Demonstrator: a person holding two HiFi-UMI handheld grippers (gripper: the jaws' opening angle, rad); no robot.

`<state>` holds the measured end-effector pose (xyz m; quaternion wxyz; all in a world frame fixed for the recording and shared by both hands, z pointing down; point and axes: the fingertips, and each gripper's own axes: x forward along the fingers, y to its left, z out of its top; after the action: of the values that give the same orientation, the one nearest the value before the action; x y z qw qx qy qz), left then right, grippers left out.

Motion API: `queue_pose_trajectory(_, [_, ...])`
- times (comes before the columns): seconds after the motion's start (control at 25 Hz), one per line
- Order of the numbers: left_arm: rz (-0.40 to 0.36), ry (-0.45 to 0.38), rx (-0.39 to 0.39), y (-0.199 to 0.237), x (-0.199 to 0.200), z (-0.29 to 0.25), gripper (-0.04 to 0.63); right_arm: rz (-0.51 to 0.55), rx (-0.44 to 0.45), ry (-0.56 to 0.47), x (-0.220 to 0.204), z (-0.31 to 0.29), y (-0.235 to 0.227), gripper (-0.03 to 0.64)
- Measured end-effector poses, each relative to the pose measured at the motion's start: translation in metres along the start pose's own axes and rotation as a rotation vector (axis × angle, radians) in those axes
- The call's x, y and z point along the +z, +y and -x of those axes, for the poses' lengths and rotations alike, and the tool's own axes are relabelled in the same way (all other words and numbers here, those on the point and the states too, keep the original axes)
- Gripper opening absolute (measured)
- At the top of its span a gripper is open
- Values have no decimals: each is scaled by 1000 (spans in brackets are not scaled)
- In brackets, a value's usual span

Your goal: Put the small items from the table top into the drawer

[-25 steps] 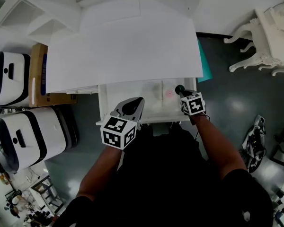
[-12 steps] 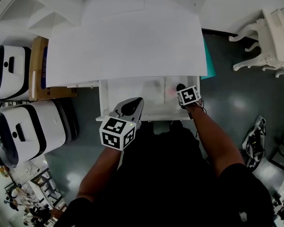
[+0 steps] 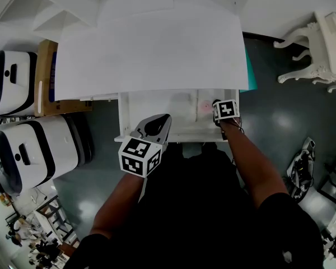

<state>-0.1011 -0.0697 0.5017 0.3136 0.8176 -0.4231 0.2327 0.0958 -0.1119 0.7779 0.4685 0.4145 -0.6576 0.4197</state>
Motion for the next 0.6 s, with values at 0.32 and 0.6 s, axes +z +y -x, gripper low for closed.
queue_pose_trajectory(0.32, [-10,8,-14,-2,1,-1,3,-110,56,0,-3,3,-1,34])
queue_pose_trajectory(0.6, [-26,5,-28,-8,3,-3,4,-125,88,-23,0,13,5,104])
